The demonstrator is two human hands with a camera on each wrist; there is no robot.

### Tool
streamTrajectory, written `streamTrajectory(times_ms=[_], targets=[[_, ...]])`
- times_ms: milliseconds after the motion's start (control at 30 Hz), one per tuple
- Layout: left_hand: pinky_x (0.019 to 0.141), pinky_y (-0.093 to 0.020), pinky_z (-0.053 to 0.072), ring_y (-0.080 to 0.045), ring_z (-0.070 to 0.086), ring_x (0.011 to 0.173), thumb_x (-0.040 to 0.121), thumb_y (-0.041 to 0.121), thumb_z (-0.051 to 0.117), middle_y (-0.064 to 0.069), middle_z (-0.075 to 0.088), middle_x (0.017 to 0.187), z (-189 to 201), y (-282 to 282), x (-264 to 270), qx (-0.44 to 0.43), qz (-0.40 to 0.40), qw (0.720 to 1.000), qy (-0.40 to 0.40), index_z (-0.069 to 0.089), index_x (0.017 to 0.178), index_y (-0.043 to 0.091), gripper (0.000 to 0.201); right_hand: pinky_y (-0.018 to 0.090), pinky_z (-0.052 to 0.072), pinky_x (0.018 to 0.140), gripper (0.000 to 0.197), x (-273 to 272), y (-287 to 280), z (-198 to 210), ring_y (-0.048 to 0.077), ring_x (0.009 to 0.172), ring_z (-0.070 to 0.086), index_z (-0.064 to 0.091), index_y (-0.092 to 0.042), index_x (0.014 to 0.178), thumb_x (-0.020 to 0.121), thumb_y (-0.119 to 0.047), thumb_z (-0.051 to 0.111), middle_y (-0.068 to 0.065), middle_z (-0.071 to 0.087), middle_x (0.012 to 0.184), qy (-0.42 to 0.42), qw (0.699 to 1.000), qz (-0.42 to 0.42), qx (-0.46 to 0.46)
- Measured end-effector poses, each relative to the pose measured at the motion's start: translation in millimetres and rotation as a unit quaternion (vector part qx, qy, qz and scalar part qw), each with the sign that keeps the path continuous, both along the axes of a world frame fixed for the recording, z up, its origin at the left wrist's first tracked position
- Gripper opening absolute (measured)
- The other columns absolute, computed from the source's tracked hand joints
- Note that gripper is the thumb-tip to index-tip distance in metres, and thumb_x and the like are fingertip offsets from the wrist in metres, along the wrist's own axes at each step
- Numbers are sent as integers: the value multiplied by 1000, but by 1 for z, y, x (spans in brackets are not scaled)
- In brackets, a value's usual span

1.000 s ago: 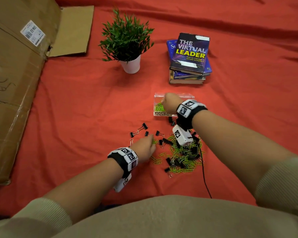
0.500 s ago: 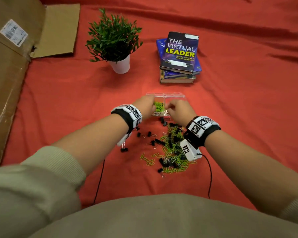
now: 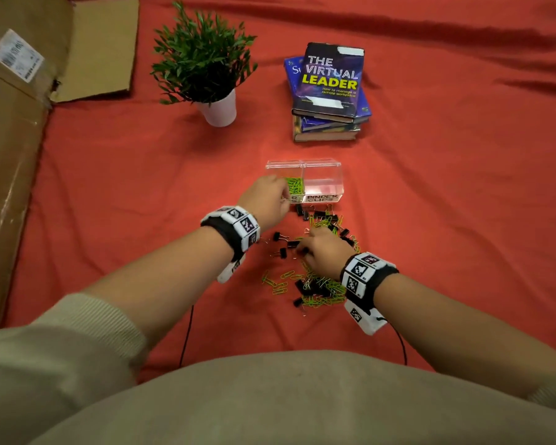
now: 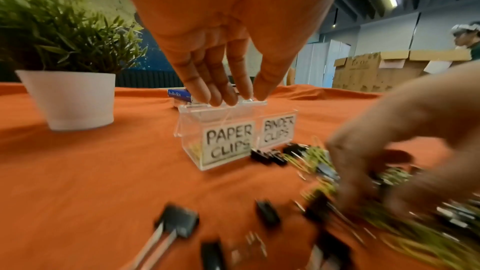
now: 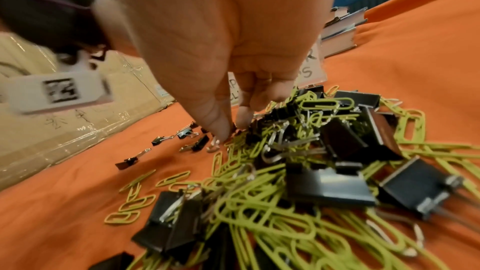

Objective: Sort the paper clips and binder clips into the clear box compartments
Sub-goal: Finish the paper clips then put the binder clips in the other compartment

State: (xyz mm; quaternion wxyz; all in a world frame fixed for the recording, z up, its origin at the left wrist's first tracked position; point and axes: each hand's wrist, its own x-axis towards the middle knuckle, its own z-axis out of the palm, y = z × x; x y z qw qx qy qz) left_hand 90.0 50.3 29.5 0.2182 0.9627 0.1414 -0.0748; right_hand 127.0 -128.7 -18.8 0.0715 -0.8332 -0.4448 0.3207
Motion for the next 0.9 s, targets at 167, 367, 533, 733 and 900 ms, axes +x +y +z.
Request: streamTrajectory(times_ms=[167, 367, 533, 733, 900], targets=[[74, -34, 49, -28, 63, 96, 82, 38, 59, -8, 65, 100, -20, -27, -74, 32, 3, 982, 186, 60, 93, 16, 24, 41, 48, 88, 21, -17, 7, 0, 24, 112, 46, 67, -15, 101, 86, -15, 52, 5, 57, 103, 8, 998, 59, 31], [87, -40, 49, -32, 58, 110, 79, 46, 68, -13, 56, 121, -44, -56, -111, 42, 8, 979, 199, 49, 119, 7, 59, 42, 48, 89, 28, -41, 7, -5, 29, 112, 48, 60, -6, 112, 87, -14, 50, 11, 54, 113, -26, 992, 124, 10], [85, -41, 48, -33, 55, 111, 87, 30, 62, -14, 53, 121, -42, -70, -111, 40, -25, 984, 171, 50, 117, 4, 41, 41, 45, 90, 26, -52, 2, -1, 33, 112, 48, 57, 2, 110, 89, -9, 46, 17, 54, 113, -67, 988, 135, -34], [83, -43, 47, -33, 57, 109, 95, 5, 39, -15, 55, 117, -36, -78, -110, 82, -83, 978, 174, 53, 112, 3, 23, 41, 45, 93, 24, -59, 1, -8, 32, 113, 49, 55, 1, 110, 88, -7, 51, 17, 56, 114, -74, 986, 138, -53], [84, -44, 49, -35, 57, 110, 95, 6, 39, -16, 55, 119, -42, -80, -110, 126, -127, 965, 189, 50, 118, 1, 26, 34, 51, 81, 20, -42, -3, -2, 29, 93, 62, 64, -4, 99, 87, -11, 49, 14, 66, 101, 21, 1000, -12, 1]])
